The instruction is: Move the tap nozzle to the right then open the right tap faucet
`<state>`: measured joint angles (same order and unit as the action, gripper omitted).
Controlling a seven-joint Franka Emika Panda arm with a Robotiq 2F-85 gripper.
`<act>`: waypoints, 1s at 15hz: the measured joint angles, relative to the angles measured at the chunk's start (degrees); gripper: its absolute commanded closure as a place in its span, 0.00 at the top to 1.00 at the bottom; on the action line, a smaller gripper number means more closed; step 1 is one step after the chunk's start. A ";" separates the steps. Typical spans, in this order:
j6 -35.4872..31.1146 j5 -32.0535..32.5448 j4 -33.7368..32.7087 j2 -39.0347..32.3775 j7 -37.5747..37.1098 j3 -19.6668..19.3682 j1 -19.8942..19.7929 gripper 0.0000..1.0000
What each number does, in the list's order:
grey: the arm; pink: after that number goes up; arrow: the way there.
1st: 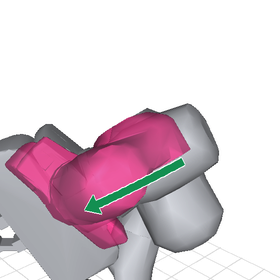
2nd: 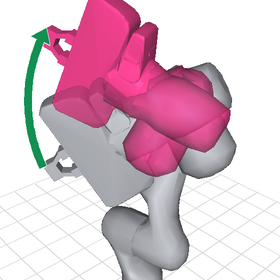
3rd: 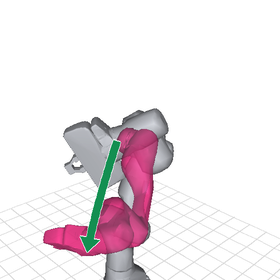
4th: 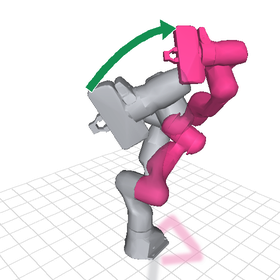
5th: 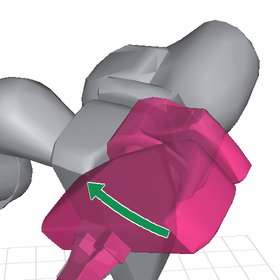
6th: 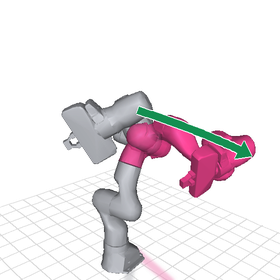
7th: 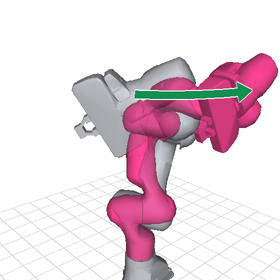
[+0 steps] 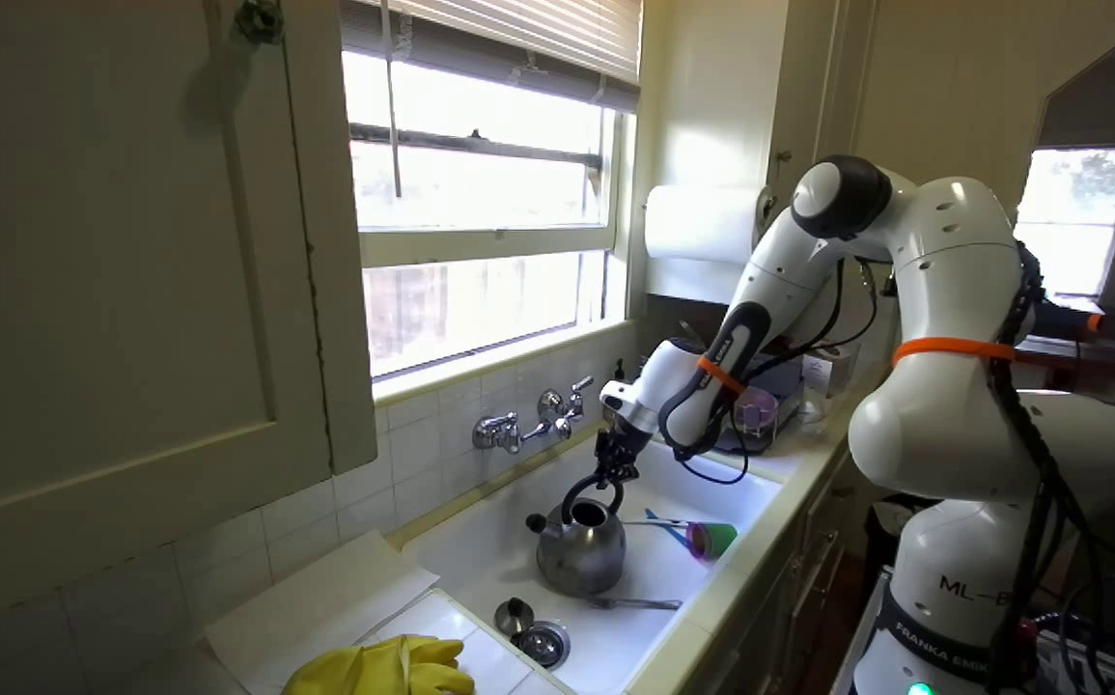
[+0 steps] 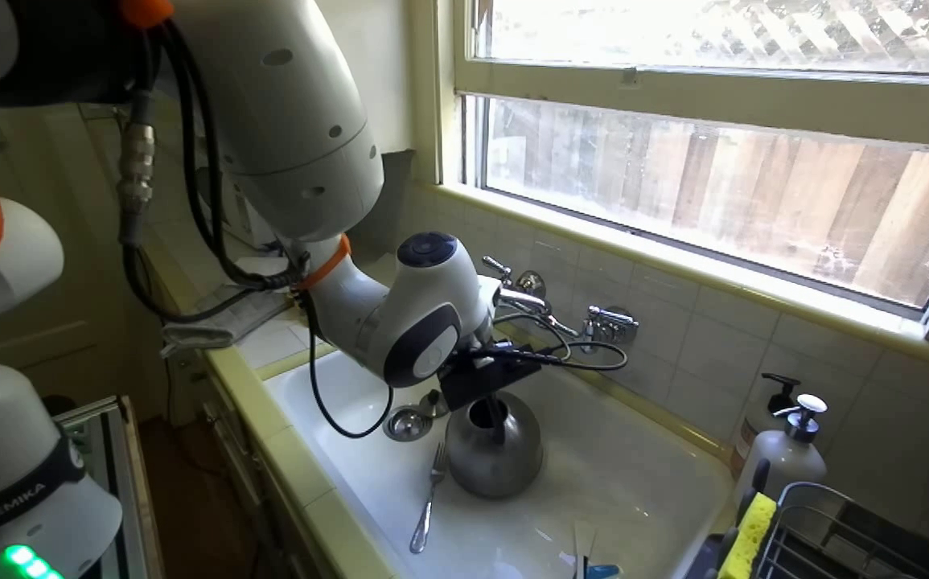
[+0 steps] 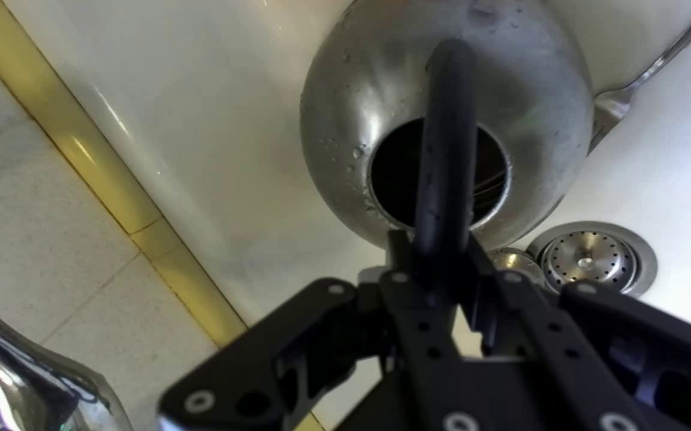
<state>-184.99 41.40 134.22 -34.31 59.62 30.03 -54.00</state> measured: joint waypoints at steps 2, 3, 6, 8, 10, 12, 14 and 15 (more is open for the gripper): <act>0.37 1.69 0.01 -1.07 1.79 2.23 -2.85 0.05; 0.69 2.44 0.01 -1.49 2.66 3.08 -4.10 0.05; 1.43 4.29 -0.03 -2.31 4.31 4.98 -7.08 0.05; 2.14 4.81 -0.25 -2.59 5.04 5.75 -8.16 0.05; 3.09 5.14 -0.62 -2.72 5.74 6.21 -8.60 0.05; 4.37 5.37 -1.06 -2.73 6.37 6.46 -8.67 0.05; 6.21 5.43 -1.65 -2.79 7.35 6.84 -8.66 0.05; 7.29 5.44 -2.01 -2.88 7.96 7.09 -8.66 0.05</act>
<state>-177.70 46.84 132.21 -37.19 67.57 37.12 -62.66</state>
